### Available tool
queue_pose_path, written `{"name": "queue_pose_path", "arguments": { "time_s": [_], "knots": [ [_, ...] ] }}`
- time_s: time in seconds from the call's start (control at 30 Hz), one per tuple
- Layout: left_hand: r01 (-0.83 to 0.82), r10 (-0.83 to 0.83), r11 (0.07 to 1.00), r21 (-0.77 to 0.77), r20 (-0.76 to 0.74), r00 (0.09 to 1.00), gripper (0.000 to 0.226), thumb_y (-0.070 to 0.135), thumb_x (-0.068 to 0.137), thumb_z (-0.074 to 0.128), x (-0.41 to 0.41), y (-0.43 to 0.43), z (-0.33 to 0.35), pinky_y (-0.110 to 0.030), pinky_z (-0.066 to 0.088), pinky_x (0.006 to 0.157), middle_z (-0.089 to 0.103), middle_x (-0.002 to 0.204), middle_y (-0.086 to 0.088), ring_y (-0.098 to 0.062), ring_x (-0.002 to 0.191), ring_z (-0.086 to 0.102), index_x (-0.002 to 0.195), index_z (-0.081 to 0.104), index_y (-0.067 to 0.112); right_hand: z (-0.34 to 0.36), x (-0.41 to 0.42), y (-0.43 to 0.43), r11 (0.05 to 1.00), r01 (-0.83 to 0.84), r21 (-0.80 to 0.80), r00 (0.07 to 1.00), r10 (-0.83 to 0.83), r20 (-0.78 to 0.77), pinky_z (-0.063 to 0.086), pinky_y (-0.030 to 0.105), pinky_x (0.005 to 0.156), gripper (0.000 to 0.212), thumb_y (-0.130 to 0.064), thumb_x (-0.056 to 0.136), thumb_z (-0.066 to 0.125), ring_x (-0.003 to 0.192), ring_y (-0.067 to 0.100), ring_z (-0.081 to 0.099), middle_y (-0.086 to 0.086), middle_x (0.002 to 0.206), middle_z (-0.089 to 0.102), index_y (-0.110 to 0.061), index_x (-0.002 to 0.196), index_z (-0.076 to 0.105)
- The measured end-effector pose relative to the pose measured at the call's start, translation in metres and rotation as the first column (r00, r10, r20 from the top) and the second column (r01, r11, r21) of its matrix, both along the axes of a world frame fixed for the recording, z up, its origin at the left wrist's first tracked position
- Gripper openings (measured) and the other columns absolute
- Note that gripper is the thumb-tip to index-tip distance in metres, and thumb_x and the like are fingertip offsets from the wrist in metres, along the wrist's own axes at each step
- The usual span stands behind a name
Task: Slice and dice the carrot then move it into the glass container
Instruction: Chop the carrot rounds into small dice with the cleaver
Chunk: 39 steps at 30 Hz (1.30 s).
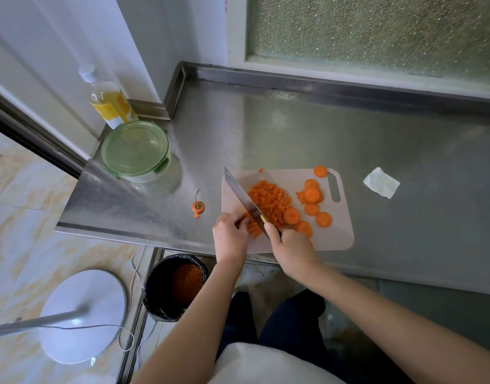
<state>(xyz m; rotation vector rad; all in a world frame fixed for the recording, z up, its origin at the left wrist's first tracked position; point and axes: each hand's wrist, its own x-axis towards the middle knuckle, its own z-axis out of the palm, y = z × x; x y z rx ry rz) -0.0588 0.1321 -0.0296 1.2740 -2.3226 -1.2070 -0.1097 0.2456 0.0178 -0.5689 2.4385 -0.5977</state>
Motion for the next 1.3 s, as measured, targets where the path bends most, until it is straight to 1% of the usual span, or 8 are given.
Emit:
{"name": "queue_pose_path", "arguments": {
  "time_s": [0.13, 0.43, 0.53, 0.8, 0.93, 1.03, 1.17, 1.3],
  "knots": [
    [0.000, 0.000, 1.000, 0.008, 0.011, 1.000, 0.017, 0.008, 0.087, 0.064, -0.001, -0.001, 0.001, -0.003, 0.027, 0.075, 0.066, 0.100, -0.012, -0.023, 0.092, 0.060, 0.101, 0.073, 0.006, 0.002, -0.002, -0.002, 1.000, -0.006, 0.010, 1.000, 0.006, 0.014, 0.037, 0.027, 0.066, 0.065, -0.049, 0.100, 0.024, 0.088, 0.030, 0.061, 0.015, 0.087, 0.065, 0.000, 0.089, 0.065],
    [0.019, -0.020, 0.999, 0.033, 0.032, 0.999, 0.018, 0.008, 0.086, 0.064, -0.001, -0.005, 0.003, -0.004, 0.029, 0.077, 0.067, 0.104, -0.010, -0.022, 0.096, 0.060, 0.102, 0.072, 0.007, 0.002, -0.003, -0.007, 1.000, 0.005, 0.030, 1.000, -0.005, 0.019, 0.037, 0.025, 0.065, 0.064, -0.047, 0.101, 0.023, 0.078, 0.024, 0.056, 0.013, 0.086, 0.064, 0.001, 0.093, 0.065],
    [0.019, -0.020, 0.999, 0.042, 0.034, 0.999, 0.018, 0.008, 0.087, 0.063, -0.002, -0.006, 0.003, -0.002, 0.027, 0.077, 0.067, 0.105, -0.009, -0.020, 0.097, 0.060, 0.103, 0.072, 0.008, 0.000, -0.004, -0.008, 0.999, 0.007, 0.043, 1.000, -0.008, 0.011, 0.036, 0.025, 0.064, 0.064, -0.047, 0.101, 0.024, 0.079, 0.025, 0.057, 0.014, 0.090, 0.066, 0.001, 0.093, 0.065],
    [0.030, -0.030, 0.999, 0.043, 0.020, 0.999, 0.017, 0.007, 0.086, 0.064, -0.001, -0.007, 0.002, 0.008, 0.028, 0.069, 0.067, 0.101, -0.008, -0.015, 0.091, 0.059, 0.099, 0.073, 0.009, -0.017, 0.000, -0.010, 1.000, 0.009, -0.022, 0.999, -0.010, -0.042, 0.043, 0.029, 0.058, 0.064, -0.046, 0.100, 0.029, 0.074, 0.028, 0.064, 0.015, 0.077, 0.067, 0.002, 0.079, 0.064],
    [0.021, -0.022, 0.999, 0.045, 0.018, 1.000, 0.016, 0.007, 0.087, 0.063, -0.001, -0.006, 0.002, 0.008, 0.029, 0.069, 0.067, 0.101, -0.008, -0.013, 0.090, 0.057, 0.100, 0.073, 0.008, -0.017, -0.001, -0.011, 0.999, 0.000, -0.038, 0.999, -0.002, -0.048, 0.047, 0.032, 0.064, 0.064, -0.045, 0.100, 0.029, 0.077, 0.030, 0.065, 0.018, 0.081, 0.068, 0.004, 0.081, 0.065],
    [0.020, -0.020, 0.999, 0.040, 0.019, 1.000, 0.016, 0.009, 0.086, 0.064, -0.001, -0.006, 0.002, 0.001, 0.030, 0.075, 0.067, 0.101, -0.006, -0.016, 0.093, 0.059, 0.099, 0.073, 0.010, -0.014, -0.008, -0.011, 0.999, 0.033, -0.020, 0.999, -0.032, 0.033, 0.042, 0.029, 0.064, 0.065, -0.045, 0.101, 0.027, 0.083, 0.030, 0.063, 0.018, 0.085, 0.068, 0.003, 0.084, 0.066],
    [0.003, -0.003, 0.999, 0.049, 0.004, 1.000, 0.014, 0.009, 0.084, 0.067, -0.001, -0.006, 0.001, -0.004, 0.030, 0.073, 0.069, 0.097, -0.007, -0.017, 0.090, 0.061, 0.096, 0.074, 0.010, -0.017, -0.019, -0.009, 0.998, 0.065, 0.003, 0.994, -0.065, 0.086, 0.039, 0.029, 0.068, 0.064, -0.048, 0.100, 0.026, 0.089, 0.032, 0.061, 0.018, 0.089, 0.067, 0.000, 0.088, 0.067],
    [-0.014, 0.015, 0.998, 0.068, -0.007, 1.000, 0.014, 0.011, 0.084, 0.068, 0.000, -0.006, 0.000, 0.005, 0.030, 0.069, 0.069, 0.097, -0.007, -0.009, 0.082, 0.055, 0.096, 0.074, 0.009, -0.020, -0.023, -0.011, 0.995, 0.096, 0.000, 0.991, -0.096, 0.091, 0.038, 0.028, 0.068, 0.065, -0.050, 0.100, 0.026, 0.089, 0.032, 0.061, 0.017, 0.091, 0.067, -0.001, 0.094, 0.068]
  ]
}}
